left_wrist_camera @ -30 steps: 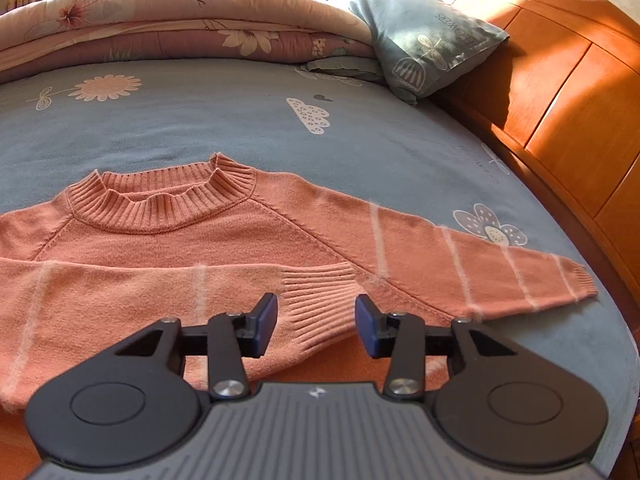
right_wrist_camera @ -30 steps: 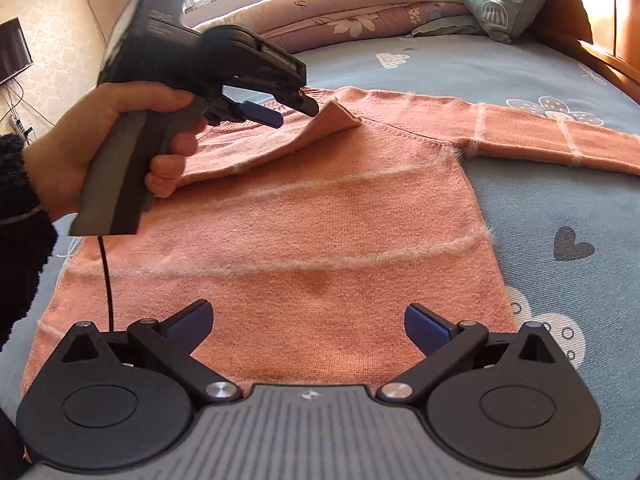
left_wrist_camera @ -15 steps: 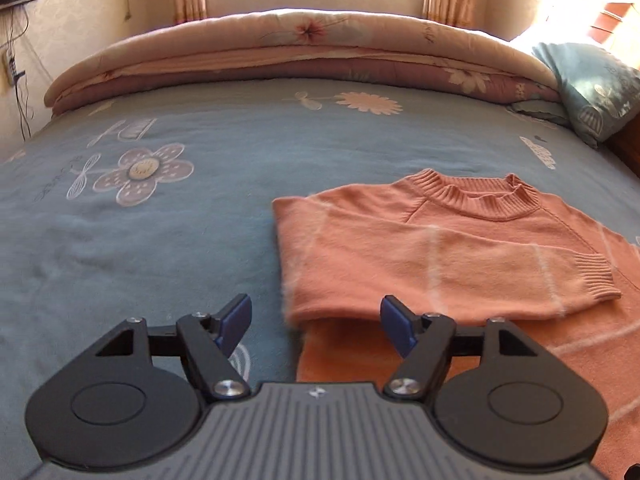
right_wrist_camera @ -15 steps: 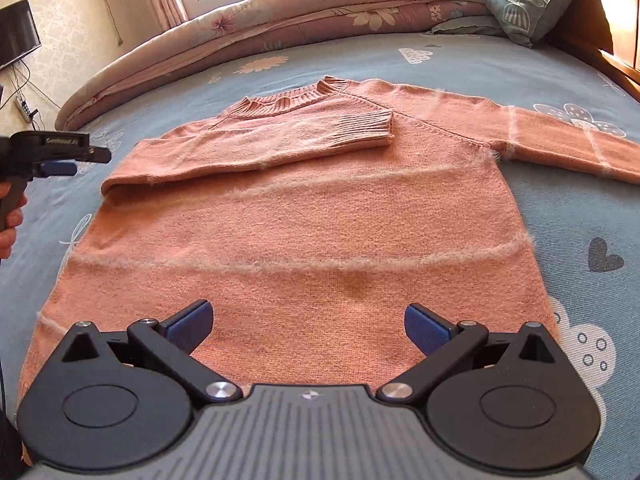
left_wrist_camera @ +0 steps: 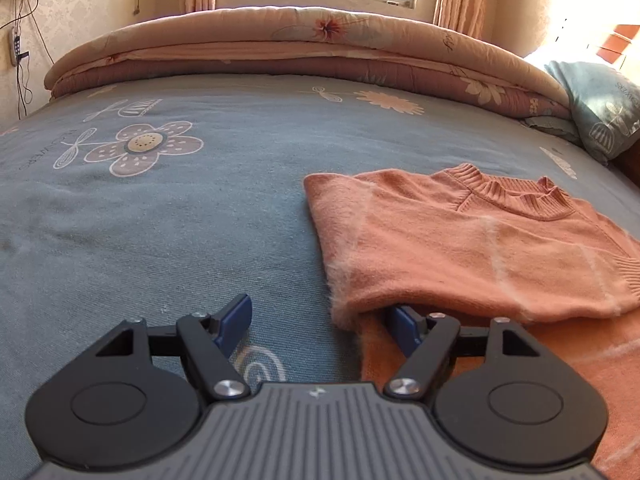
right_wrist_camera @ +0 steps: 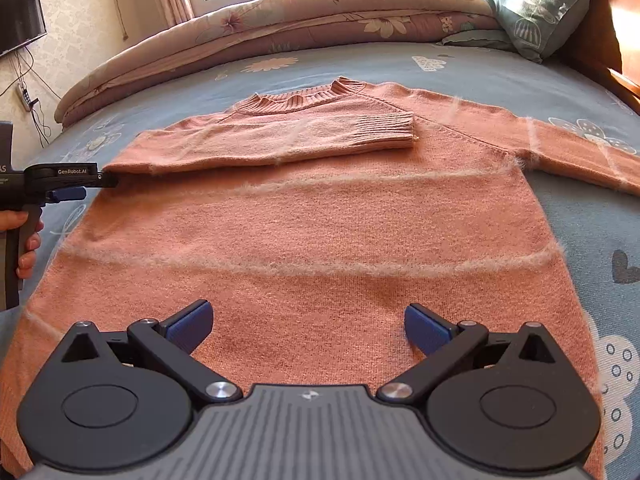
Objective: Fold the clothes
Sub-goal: 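Withdraw the open left gripper along the folded sleeve edge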
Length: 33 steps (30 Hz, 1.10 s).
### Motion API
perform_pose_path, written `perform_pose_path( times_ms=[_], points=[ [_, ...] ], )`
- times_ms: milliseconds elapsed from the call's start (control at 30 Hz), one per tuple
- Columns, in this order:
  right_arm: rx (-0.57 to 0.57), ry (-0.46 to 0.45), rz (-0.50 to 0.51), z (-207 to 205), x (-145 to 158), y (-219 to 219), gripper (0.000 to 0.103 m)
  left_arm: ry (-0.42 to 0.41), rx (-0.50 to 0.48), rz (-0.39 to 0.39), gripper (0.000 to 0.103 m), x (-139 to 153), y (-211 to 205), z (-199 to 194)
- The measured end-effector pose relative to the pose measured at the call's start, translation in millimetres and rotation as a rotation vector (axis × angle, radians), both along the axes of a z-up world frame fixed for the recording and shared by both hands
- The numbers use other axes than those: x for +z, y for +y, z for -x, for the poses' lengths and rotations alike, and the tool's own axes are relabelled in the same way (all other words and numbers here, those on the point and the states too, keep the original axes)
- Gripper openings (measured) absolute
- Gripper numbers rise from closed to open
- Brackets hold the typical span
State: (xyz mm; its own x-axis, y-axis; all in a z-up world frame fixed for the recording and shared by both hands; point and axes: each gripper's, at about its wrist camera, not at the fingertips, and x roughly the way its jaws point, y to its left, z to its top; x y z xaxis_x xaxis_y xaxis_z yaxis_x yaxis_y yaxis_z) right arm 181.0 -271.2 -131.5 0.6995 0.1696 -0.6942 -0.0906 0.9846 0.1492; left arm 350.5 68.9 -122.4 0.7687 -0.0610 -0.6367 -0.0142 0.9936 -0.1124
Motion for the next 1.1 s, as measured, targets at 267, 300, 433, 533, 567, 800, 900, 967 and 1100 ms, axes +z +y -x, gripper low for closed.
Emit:
perform_pose_path(
  times_ms=[267, 300, 433, 533, 567, 800, 900, 967, 1100],
  points=[
    [0.041, -0.028, 0.132, 3, -6, 17, 0.103, -0.018, -0.007, 0.038, 0.076, -4, 21, -5],
    [0.045, -0.029, 0.132, 3, -6, 17, 0.103, -0.025, -0.019, 0.022, 0.076, -5, 20, -2],
    [0.040, -0.027, 0.125, 3, -7, 16, 0.103, -0.030, -0.031, 0.000, 0.076, -6, 15, 4],
    [0.042, -0.029, 0.129, 3, -7, 17, 0.103, -0.031, -0.037, -0.014, 0.079, -6, 12, 8],
    [0.042, -0.029, 0.130, 3, -7, 17, 0.103, -0.031, -0.039, -0.018, 0.079, -6, 11, 9],
    [0.052, -0.035, 0.129, 5, -7, 17, 0.103, -0.060, -0.049, -0.017, 0.079, -3, -1, 19],
    [0.084, -0.080, 0.108, 8, -4, 18, 0.103, -0.040, -0.029, -0.016, 0.080, -8, -8, 10],
    [0.100, -0.126, 0.105, 12, 0, 19, 0.103, -0.046, -0.004, -0.039, 0.079, -10, -10, 7],
    [0.103, -0.215, 0.174, 14, 15, 26, 0.103, -0.066, 0.012, -0.058, 0.082, -8, -5, 11]
  ],
)
